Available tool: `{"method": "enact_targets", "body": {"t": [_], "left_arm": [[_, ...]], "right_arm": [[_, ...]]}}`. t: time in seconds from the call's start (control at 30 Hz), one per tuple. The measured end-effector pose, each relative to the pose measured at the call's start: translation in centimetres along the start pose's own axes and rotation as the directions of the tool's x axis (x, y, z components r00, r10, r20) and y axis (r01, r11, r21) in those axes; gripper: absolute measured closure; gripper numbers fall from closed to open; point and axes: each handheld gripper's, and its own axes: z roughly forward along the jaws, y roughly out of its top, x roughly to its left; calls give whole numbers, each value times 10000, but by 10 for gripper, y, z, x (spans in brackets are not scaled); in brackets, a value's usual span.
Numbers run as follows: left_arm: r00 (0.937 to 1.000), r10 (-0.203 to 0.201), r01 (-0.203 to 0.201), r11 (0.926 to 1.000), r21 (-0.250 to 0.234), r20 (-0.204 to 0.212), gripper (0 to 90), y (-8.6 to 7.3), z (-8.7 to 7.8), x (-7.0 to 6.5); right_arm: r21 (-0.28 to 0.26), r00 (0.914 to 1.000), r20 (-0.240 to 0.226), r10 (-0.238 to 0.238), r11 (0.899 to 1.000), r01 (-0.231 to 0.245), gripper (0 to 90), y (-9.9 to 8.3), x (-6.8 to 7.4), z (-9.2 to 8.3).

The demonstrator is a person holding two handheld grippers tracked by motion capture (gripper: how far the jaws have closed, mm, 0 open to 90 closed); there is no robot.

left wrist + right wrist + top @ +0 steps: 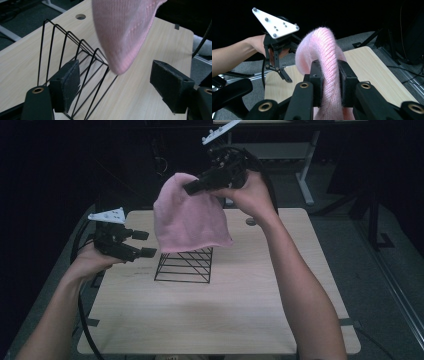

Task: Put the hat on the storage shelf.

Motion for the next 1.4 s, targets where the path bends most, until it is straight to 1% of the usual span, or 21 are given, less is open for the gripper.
{"method": "enact_targets", "body": {"t": [0.03,0.07,0.1,0.13,0.17,0.23,0.27,0.33,0.37,0.4,0.5,0.57,0.63,0.67,0.77,0.83,0.93,1.0,1.03,1.23,1.4], "left_arm": [[10000,-44,44,10000,45,16,248,1,0,1],[10000,-52,52,9999,106,19,284,2,0,2],[10000,-56,56,9999,163,29,284,3,0,3],[10000,-48,47,9998,190,49,320,4,0,5],[9998,-181,180,9996,228,37,367,5,0,7],[9986,-510,508,9985,227,112,511,5,-2,12],[9969,-761,758,9970,150,202,539,5,-2,16],[9963,-820,817,9966,144,253,617,5,-3,19],[9962,-815,810,9965,187,320,617,4,-3,21],[9960,-797,787,9966,254,407,662,3,-2,23],[9968,-773,764,9963,386,214,766,2,0,26],[9969,-787,787,9965,276,8,817,2,0,27],[9971,-750,752,9969,223,-85,822,2,0,28],[9969,-765,768,9968,212,-163,828,2,0,29],[9963,-753,760,9970,153,-421,834,2,1,32],[9957,-789,798,9966,182,-485,841,1,1,34],[9956,-710,735,9965,403,-605,851,-1,3,35],[9952,-548,598,9964,601,-812,853,-1,7,36],[9942,-583,645,9957,672,-904,853,-1,9,36],[9925,-356,464,9947,916,-1169,853,1,20,37],[9921,-176,322,9927,1164,-1240,853,1,27,38]], "right_arm": [[6,10000,-10,-17,10000,17,758,2,0,2],[-18,9999,-29,106,9999,-106,758,5,1,4],[-31,10000,-41,72,10000,-72,758,7,1,5],[-68,10000,-59,22,10000,-22,759,8,1,7],[-110,10000,-91,20,9999,-21,759,10,1,9],[-206,9999,-152,-18,9998,15,759,13,1,14],[-176,9998,-181,-9,9998,6,759,14,1,16],[-141,9998,-178,-49,9999,47,759,14,1,18],[-141,9998,-178,-49,9999,47,759,14,1,18],[-127,9998,-188,-71,9999,69,759,15,1,20],[-130,9998,-175,-74,9999,72,759,15,-1,22],[-145,9999,-148,-41,9999,39,758,14,-3,23],[-160,9999,-111,-48,9999,46,759,14,-4,24],[-192,9999,-119,89,9998,-91,759,14,-4,24],[-226,9999,-35,167,9996,-168,759,12,-9,26],[-232,9996,-12,289,9993,-289,758,10,-12,27],[-193,9991,-3,430,9989,-430,758,5,-18,30],[-145,9986,-19,536,9985,-536,758,2,-21,32],[-151,9983,-13,585,9982,-585,758,0,-23,34],[-243,9959,-3,900,9957,-899,759,-13,-34,36],[-272,9956,-54,938,9952,-939,759,-20,-37,35]]}}
